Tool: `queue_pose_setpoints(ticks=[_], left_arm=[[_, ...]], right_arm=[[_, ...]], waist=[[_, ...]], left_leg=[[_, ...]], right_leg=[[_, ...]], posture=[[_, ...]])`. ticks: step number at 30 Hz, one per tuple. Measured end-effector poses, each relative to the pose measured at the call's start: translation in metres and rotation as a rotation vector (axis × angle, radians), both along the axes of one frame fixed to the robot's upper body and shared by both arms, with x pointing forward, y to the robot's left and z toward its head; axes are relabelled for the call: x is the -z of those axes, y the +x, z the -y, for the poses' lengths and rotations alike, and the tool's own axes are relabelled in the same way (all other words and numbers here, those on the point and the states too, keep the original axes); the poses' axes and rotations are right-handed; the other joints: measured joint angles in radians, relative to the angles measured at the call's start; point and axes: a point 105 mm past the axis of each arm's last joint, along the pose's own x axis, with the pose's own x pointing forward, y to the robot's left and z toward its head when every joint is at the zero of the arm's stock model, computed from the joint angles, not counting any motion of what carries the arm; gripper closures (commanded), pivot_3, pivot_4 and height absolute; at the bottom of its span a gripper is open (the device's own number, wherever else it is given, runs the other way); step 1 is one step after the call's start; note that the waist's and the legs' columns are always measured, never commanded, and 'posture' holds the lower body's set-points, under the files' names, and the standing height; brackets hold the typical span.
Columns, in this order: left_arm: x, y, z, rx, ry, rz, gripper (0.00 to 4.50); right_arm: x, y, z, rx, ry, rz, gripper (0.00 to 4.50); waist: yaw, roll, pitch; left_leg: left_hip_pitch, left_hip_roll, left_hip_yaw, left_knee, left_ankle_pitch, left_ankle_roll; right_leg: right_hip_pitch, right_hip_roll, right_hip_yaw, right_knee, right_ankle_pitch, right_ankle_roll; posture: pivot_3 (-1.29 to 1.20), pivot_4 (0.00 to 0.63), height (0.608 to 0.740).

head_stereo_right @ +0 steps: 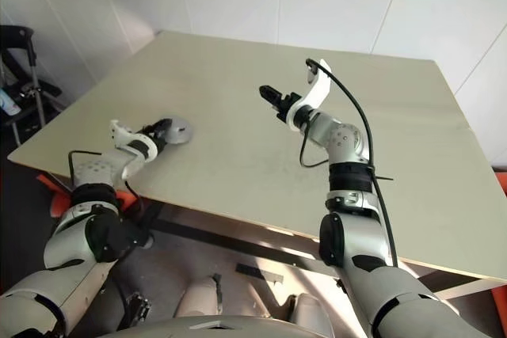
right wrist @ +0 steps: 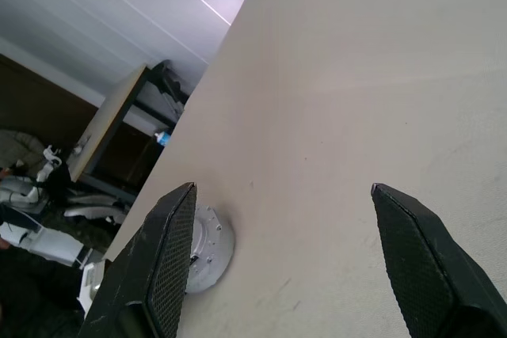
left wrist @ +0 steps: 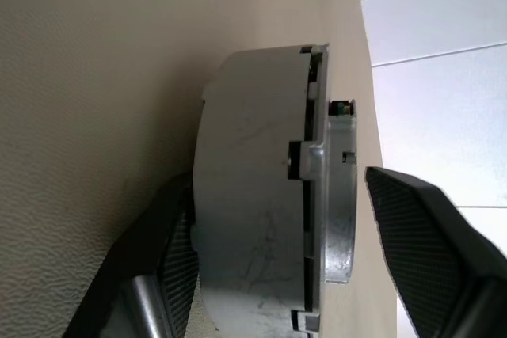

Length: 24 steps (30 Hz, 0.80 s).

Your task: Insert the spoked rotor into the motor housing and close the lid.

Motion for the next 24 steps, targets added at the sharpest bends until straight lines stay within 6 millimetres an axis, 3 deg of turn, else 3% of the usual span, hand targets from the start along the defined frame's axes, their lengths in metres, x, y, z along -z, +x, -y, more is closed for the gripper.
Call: queue_pose_setpoints(ticks=[2,8,13,19,24], left_arm=[[-0.004,0.0,0.003,0.037,0.018,0.001,0.01],[-0.005,-0.011,0.014,0.166,0.065,-0.02,0.01],[-0.005,-0.039,0.028,0.345,0.079,-0.026,0.01],[-0.002,-0.081,0.059,0.572,0.007,-0.026,0.01],[-0.004,-0.089,0.087,0.677,-0.048,-0.008,0.01]], right_arm=[[0.001,0.0,-0.001,-0.001,-0.002,-0.004,0.55],[0.008,0.001,0.0,0.005,-0.013,-0.026,0.55],[0.017,0.001,0.0,0.007,-0.023,-0.057,0.55],[0.023,0.002,0.001,0.014,-0.034,-0.074,0.55],[0.027,0.002,-0.001,0.01,-0.044,-0.085,0.55]], waist=[[0.0,0.0,0.0],[0.003,0.001,0.0],[0.001,0.001,-0.001],[0.002,0.001,-0.001],[-0.001,0.001,0.0]], left_leg=[[0.0,-0.001,0.0,0.0,0.0,0.001],[0.0,-0.002,0.0,0.0,-0.001,0.001],[0.0,-0.003,0.001,0.0,-0.001,0.001],[0.0,-0.003,0.001,0.0,-0.001,0.001],[-0.001,-0.003,0.001,0.001,-0.001,0.001]], right_leg=[[0.0,-0.001,0.0,0.0,0.0,0.0],[0.0,-0.003,0.0,0.0,0.0,0.0],[0.0,-0.004,0.0,0.0,0.0,0.0],[0.001,-0.004,0.0,0.0,-0.002,-0.004],[0.001,-0.004,0.0,0.0,-0.002,-0.003]], posture=[[0.0,0.0,0.74],[0.0,0.0,0.74],[0.0,0.0,0.74],[0.0,0.0,0.74],[0.0,0.0,0.74]])
